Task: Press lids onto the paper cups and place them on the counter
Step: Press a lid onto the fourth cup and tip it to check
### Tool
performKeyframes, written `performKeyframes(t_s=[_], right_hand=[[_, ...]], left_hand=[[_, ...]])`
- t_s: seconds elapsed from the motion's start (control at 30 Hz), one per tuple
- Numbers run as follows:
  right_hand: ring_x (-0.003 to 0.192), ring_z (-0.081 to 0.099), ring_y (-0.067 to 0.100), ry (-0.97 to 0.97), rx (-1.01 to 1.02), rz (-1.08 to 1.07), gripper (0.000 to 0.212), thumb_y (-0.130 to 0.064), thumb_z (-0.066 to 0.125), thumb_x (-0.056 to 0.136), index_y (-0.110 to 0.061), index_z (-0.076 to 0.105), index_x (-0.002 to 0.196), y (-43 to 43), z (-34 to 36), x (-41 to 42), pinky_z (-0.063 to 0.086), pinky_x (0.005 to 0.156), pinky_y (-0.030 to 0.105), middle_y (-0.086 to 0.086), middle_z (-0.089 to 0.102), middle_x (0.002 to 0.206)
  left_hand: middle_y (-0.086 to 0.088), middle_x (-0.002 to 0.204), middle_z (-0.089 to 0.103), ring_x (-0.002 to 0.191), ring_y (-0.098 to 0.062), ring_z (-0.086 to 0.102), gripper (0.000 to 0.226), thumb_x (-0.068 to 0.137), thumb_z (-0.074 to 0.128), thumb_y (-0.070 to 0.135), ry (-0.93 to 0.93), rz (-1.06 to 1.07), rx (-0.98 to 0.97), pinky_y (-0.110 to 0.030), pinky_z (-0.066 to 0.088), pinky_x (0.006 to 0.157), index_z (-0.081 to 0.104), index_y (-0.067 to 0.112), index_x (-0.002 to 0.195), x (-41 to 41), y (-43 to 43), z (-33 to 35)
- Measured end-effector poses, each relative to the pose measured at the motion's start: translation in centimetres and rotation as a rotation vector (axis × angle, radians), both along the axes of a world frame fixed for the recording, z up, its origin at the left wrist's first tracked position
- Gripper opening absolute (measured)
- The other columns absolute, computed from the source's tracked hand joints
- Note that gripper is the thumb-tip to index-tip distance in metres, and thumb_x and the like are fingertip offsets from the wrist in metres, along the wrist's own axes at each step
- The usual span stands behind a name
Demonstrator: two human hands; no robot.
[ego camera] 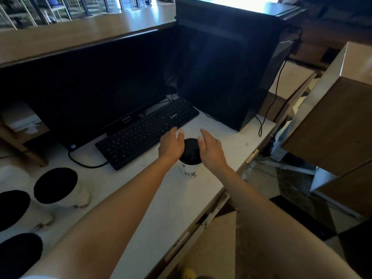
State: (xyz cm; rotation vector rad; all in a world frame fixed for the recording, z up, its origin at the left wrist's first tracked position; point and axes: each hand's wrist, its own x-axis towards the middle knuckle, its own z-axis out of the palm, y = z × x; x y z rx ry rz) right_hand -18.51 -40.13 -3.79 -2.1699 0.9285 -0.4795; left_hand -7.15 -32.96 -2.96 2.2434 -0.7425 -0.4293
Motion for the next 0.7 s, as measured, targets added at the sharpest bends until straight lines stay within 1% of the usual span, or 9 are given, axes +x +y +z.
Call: performKeyframes(t_s=[0.07,0.13,0.23,0.27,0.33,0.4,0.47,0.57,0.7], right_hand=[[0.142,0.020,0.025,0.119,-0.130,0.173,0.045,-0.035,0.023,0.101,-0.025,0.030,0.145,-1.6,-0.2,0.8,0.016,0.117,0.041,0.000,0.028,0.154],[0.143,0.018,0.022,0.195,-0.143,0.297,0.044,-0.036,0.023,0.102,-0.029,0.033,0.143,-2.5,-0.6,1.5,0.014,0.117,0.045,-0.004,0.027,0.155],[0.140,0.027,0.023,0.140,-0.135,0.369,0.041,-0.032,0.027,0.101,-0.026,0.043,0.139,-3.1,-0.9,1.8,0.019,0.116,0.044,-0.001,0.037,0.150],[0.138,0.031,0.023,0.114,-0.137,0.385,0.039,-0.029,0.029,0.102,-0.024,0.045,0.137,-3.2,-1.0,1.8,0.021,0.115,0.040,0.001,0.040,0.148],[0.132,0.039,0.020,0.055,-0.078,0.396,0.037,-0.020,0.032,0.101,-0.018,0.047,0.136,-2.9,-0.9,1.6,0.024,0.111,0.026,0.005,0.046,0.143],[0.126,0.045,0.017,-0.008,0.017,0.378,0.036,-0.015,0.034,0.101,-0.015,0.049,0.134,-2.5,-0.7,1.5,0.026,0.101,0.013,0.005,0.051,0.137],[0.121,0.047,0.014,-0.044,0.056,0.364,0.036,-0.013,0.034,0.100,-0.014,0.050,0.133,-2.4,-0.8,1.5,0.027,0.094,0.006,0.006,0.053,0.133],[0.119,0.049,0.014,-0.071,0.044,0.351,0.035,-0.013,0.035,0.100,-0.014,0.052,0.131,-2.3,-1.0,1.6,0.028,0.096,0.012,0.006,0.055,0.130],[0.116,0.051,0.015,-0.093,0.030,0.340,0.034,-0.014,0.035,0.099,-0.014,0.053,0.129,-2.4,-1.4,1.6,0.032,0.097,0.017,0.005,0.057,0.128]], left_hand=[[-0.009,0.152,0.033,0.140,-0.026,0.028,0.053,0.100,0.026,0.039,-0.058,-0.006,0.009,-0.044,0.028,0.112,0.030,0.013,0.145,-1.1,0.5,-0.3],[-0.006,0.156,0.026,0.143,-0.024,0.022,0.052,0.101,0.024,0.038,-0.094,-0.004,0.049,-0.045,0.026,0.113,0.027,0.015,0.147,-2.1,0.5,-0.6],[-0.005,0.156,0.025,0.143,-0.022,0.021,0.050,0.101,0.021,0.035,-0.041,0.037,0.075,-0.046,0.025,0.113,0.026,0.016,0.147,-3.0,0.0,-1.1],[-0.004,0.155,0.028,0.142,-0.022,0.024,0.049,0.101,0.020,0.034,0.002,0.056,0.058,-0.046,0.026,0.113,0.028,0.018,0.146,-3.2,-0.2,-1.4],[-0.003,0.149,0.038,0.136,-0.022,0.034,0.047,0.100,0.019,0.034,0.061,0.083,0.003,-0.048,0.031,0.109,0.034,0.021,0.143,-3.3,-0.4,-1.9],[-0.004,0.138,0.050,0.125,-0.023,0.045,0.042,0.099,0.021,0.033,0.060,0.090,-0.033,-0.048,0.039,0.103,0.044,0.022,0.133,-3.1,-0.6,-2.3],[-0.003,0.125,0.058,0.115,-0.023,0.052,0.039,0.098,0.022,0.034,0.051,0.089,-0.059,-0.048,0.044,0.096,0.050,0.022,0.122,-2.9,-0.7,-2.6],[-0.002,0.117,0.060,0.109,-0.022,0.055,0.038,0.096,0.022,0.034,0.039,0.088,-0.082,-0.048,0.046,0.093,0.053,0.022,0.114,-3.0,-0.7,-2.8],[-0.004,0.116,0.060,0.107,-0.022,0.055,0.037,0.098,0.023,0.032,-0.009,0.081,-0.081,-0.047,0.046,0.092,0.054,0.018,0.114,-2.9,-0.8,-2.9]])
